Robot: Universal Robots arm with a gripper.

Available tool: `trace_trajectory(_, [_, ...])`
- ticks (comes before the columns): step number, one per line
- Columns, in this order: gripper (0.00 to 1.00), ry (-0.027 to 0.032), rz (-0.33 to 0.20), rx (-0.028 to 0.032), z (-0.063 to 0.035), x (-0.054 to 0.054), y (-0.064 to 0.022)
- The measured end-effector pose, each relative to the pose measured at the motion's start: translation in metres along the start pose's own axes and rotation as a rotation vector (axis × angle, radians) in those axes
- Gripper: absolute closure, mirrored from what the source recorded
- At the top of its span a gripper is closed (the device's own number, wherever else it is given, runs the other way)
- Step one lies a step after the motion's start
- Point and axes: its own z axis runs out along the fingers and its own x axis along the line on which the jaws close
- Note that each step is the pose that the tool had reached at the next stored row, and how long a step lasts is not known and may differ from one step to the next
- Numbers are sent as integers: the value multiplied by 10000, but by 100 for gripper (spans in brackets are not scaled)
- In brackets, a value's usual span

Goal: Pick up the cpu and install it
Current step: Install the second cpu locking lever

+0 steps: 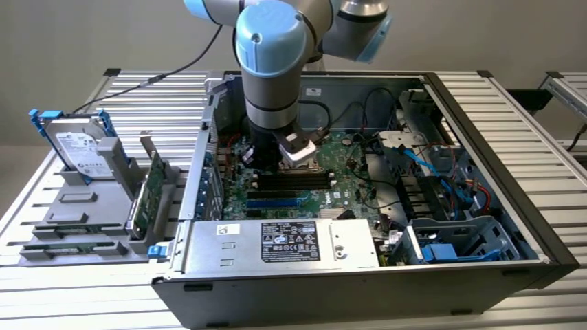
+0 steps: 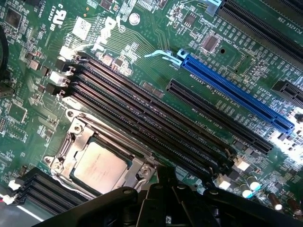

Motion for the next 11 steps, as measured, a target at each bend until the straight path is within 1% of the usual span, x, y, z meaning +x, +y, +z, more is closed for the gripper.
trace_trajectory(8, [89,16,304,-110,0,-1,-1])
trace_trajectory(11, [89,9,407,-129,0,-2,-1])
